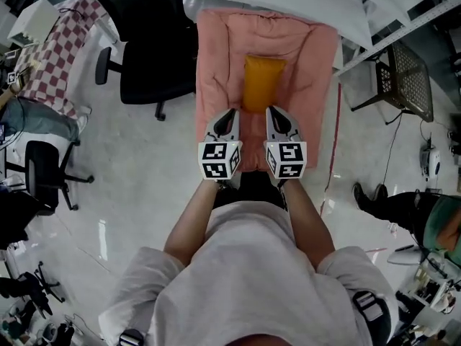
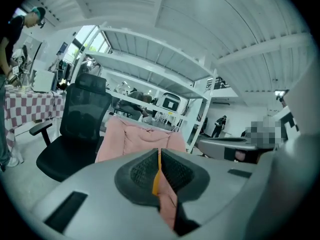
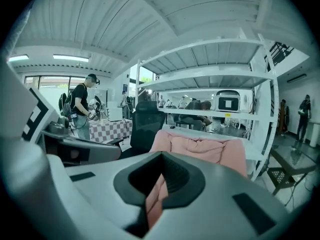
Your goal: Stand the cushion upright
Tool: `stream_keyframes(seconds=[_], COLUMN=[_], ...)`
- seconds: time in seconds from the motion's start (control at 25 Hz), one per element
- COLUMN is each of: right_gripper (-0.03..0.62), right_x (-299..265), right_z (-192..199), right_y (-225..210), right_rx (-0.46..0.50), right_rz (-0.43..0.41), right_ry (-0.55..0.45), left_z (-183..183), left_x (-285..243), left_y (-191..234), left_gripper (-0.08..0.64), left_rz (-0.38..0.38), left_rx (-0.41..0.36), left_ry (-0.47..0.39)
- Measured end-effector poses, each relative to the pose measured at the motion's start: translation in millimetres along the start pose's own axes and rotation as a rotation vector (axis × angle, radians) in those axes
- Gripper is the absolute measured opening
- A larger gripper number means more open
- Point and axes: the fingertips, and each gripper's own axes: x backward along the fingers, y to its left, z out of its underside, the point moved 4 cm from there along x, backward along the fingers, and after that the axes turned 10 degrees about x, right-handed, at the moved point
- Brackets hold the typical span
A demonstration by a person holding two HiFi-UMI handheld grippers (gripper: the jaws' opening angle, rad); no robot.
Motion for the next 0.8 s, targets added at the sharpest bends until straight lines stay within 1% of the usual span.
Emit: stream_keyframes(seconds=[0.08,0.16,0.36,0.56,0.68,0.8], right_gripper=[0.008,0.008,0.008,0.008,0.008,0.008], right_x=[14,27,58,91,117,147], right_z=[-2,-4,-12,-21,-19,-12], right_y=[3,3,-5,-15,-23,-34], right_rx=[0.01,0.017,0.076,0.089,0.087,0.079], right_rz=[0.008,0.014,0.038,0.058,0.064,0.07], right_ry=[-0.002,-0.001,-0.038,-0.091,-0.116,-0.142], left_z=[0,-1,-1,-1,3,11], left_x=[8,13,21,34,43,53], left_y=[-3,-9,-38,-63,-85,-111], left_gripper=[0.028,0.026,0.027,0.027,0.026,0.026], left_rz=[0.006,0.017,0.043,0.049,0.048,0.031], left_rx=[0.019,0.018,-0.03,-0.067,-0.094,-0.099], left_ry=[-0.006,-0.006,-0.024,-0.044,-0.062,-0.091])
